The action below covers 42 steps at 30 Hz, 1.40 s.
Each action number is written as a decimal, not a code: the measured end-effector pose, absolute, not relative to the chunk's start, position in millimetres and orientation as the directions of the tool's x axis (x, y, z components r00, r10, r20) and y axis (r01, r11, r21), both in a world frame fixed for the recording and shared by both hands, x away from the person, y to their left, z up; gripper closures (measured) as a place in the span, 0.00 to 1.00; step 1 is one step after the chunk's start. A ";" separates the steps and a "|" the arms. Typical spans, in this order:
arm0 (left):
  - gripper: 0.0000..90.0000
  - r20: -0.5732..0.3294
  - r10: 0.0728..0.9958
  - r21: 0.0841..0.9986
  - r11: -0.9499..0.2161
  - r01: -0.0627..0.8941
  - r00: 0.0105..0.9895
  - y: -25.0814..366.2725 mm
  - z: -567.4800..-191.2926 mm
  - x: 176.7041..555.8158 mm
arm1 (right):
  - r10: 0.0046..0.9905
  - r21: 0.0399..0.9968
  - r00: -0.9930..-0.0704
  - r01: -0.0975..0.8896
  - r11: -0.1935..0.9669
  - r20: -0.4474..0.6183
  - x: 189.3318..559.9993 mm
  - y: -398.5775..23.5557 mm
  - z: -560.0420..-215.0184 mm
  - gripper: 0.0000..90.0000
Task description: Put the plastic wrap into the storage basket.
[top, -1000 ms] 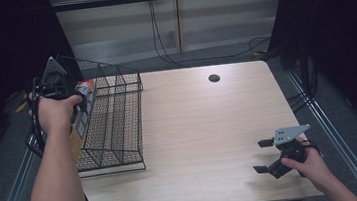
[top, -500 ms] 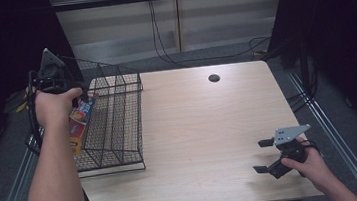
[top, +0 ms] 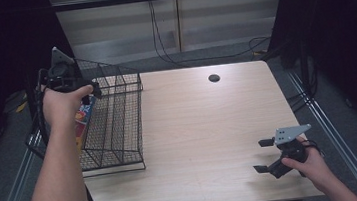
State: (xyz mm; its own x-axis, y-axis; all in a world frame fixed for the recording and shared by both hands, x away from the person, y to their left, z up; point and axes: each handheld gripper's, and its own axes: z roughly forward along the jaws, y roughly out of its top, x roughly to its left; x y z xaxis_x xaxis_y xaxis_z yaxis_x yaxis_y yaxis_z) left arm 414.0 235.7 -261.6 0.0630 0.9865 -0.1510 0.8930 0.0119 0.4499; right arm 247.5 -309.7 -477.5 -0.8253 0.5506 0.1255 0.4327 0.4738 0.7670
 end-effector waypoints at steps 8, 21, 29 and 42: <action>0.16 -0.176 0.975 0.484 -0.032 0.875 0.133 220.7 -263.1 411.4 | 0.552 0.769 -0.825 0.431 0.471 0.124 247.2 -309.3 -476.9 0.05; 0.15 -0.180 0.959 0.500 -0.103 0.860 0.219 201.2 -268.6 407.3 | 0.551 0.769 -0.825 0.431 0.472 0.124 247.2 -309.5 -476.8 0.05; 0.15 -0.192 0.942 0.510 -0.145 0.848 0.276 187.9 -273.3 404.0 | 0.552 0.768 -0.825 0.429 0.475 0.120 247.2 -308.9 -477.3 0.05; 0.14 -0.235 0.901 0.527 -0.198 0.827 0.365 165.3 -278.7 398.3 | 0.547 0.767 -0.828 0.429 0.476 0.124 247.2 -308.3 -477.4 0.05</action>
